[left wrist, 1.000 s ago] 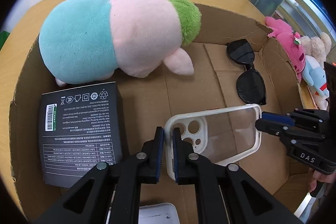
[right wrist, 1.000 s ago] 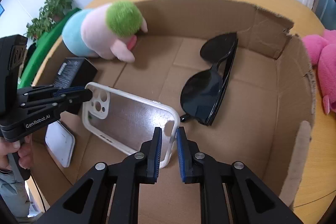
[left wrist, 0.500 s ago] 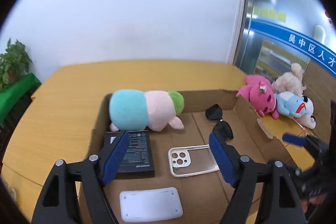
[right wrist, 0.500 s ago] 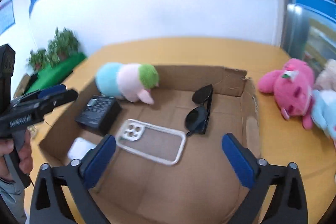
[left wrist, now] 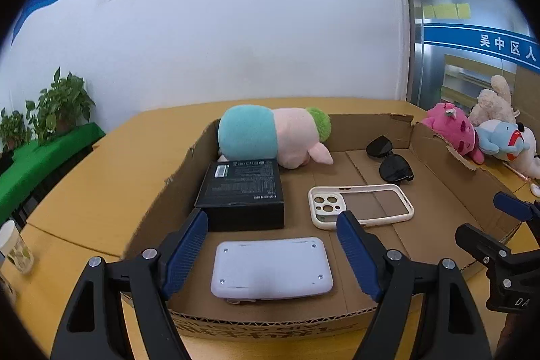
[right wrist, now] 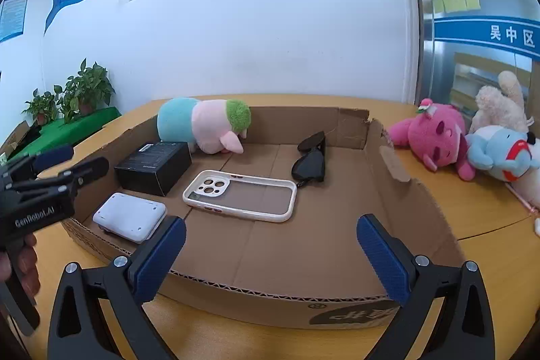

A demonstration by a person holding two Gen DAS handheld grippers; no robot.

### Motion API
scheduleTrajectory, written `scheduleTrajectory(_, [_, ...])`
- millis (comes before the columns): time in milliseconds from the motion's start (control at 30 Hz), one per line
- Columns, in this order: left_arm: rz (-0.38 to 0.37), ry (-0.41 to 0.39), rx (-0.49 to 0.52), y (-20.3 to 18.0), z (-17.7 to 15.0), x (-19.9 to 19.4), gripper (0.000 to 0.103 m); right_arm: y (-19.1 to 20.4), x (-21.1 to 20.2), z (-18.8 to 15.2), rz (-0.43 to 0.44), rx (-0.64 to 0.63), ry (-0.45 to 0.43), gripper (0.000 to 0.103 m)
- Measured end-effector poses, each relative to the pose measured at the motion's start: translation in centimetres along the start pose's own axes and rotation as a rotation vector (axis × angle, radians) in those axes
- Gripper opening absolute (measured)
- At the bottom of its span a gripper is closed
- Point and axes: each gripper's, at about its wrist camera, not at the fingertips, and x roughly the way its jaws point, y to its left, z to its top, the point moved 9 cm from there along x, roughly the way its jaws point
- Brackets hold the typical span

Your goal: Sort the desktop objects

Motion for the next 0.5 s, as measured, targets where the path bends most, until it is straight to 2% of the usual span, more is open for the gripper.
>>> scheduleTrajectory(100, [0.002, 0.043, -0.047, 0.6, -1.5, 1.2, 0.079, -0.1, 1.1, -0.8, -0.001, 0.013, 0.021, 0.103])
scheduleTrajectory(200, [0.031, 0.029, 0.008, 0.1, -2.1, 1.3, 0.082, -0.2, 1.3, -1.2, -0.028, 0.014, 0.015, 0.103])
scheduleTrajectory(333, [0.026, -0.019, 0.013, -0.1, -2.4, 0.8, 0.084, -0.3, 1.3, -1.4, -0.034, 0.015, -0.012, 0.103])
scheduleTrajectory(500, [0.015, -0.014, 0.017, -0.2, -2.4, 1.1, 0.09, -0.5, 1.7, -1.4, -0.039, 0.016, -0.005, 0.103])
